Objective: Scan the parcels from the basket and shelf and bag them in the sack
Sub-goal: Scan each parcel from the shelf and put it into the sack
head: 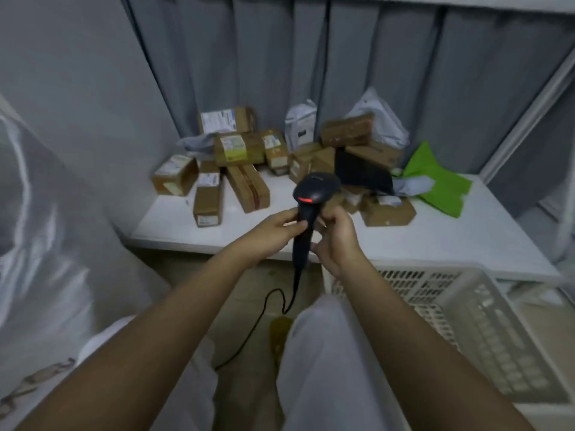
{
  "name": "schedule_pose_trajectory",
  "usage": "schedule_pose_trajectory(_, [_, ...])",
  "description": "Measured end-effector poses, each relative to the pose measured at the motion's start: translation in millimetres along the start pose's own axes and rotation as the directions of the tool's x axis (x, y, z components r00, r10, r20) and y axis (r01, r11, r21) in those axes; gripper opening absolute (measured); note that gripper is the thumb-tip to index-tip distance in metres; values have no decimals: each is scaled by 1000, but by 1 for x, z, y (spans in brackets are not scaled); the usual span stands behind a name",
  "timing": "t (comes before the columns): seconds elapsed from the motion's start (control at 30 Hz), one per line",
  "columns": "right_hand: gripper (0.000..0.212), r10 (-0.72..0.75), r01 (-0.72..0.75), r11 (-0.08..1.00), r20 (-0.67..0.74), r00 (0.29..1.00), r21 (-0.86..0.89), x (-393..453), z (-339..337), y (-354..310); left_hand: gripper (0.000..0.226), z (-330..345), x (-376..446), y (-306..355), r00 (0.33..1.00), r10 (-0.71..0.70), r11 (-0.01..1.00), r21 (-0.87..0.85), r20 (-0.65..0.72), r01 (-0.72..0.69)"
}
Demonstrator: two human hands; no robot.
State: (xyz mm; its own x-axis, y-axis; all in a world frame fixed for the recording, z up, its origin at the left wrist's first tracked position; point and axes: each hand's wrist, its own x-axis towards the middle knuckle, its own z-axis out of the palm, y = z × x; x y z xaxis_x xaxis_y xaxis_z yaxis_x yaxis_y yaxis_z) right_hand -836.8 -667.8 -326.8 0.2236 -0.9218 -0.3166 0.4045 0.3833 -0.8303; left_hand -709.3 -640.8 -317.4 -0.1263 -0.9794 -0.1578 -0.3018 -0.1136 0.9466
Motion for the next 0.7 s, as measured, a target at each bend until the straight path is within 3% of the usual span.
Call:
schedule_pose_trajectory(0.07, [28, 50, -50, 999, 28, 998, -3, 15, -8, 8, 27, 9, 11, -16, 999, -41, 989, -146, -6, 40])
schedule_pose_trajectory(0.13, [45, 129, -125, 991, 79, 989, -46, 32, -9, 16, 26, 14, 22, -31, 986, -73, 987, -154, -146, 51])
schedule_pose_trajectory(0.23, [57, 217, -157, 909, 117, 969, -385, 66, -7, 25, 24, 9, 42, -51, 940, -157, 980, -167, -304, 109])
schedule_pose_trajectory(0.3, [61, 92, -43, 779, 46, 995, -626, 99, -14, 35, 21, -1, 57, -65, 925, -187, 978, -145, -330, 146])
schedule_pose_trajectory(0.4, [54, -103, -30, 680, -136, 985, -732, 152, -34, 54, 22, -18, 79, -85, 923, -239, 965, -177, -301, 192])
schedule_pose_trajectory(0.53, [60, -185, -156, 291, -216, 959, -944, 218, -48, 74, 27, -34, 109, -113, 927, -257, 963, -150, -275, 222])
schedule_pose_trajectory(0.7, [108, -393, -302, 224, -370, 842, -927, 286, -38, 88, 31, -50, 135, -142, 929, -272, 961, -115, -251, 250])
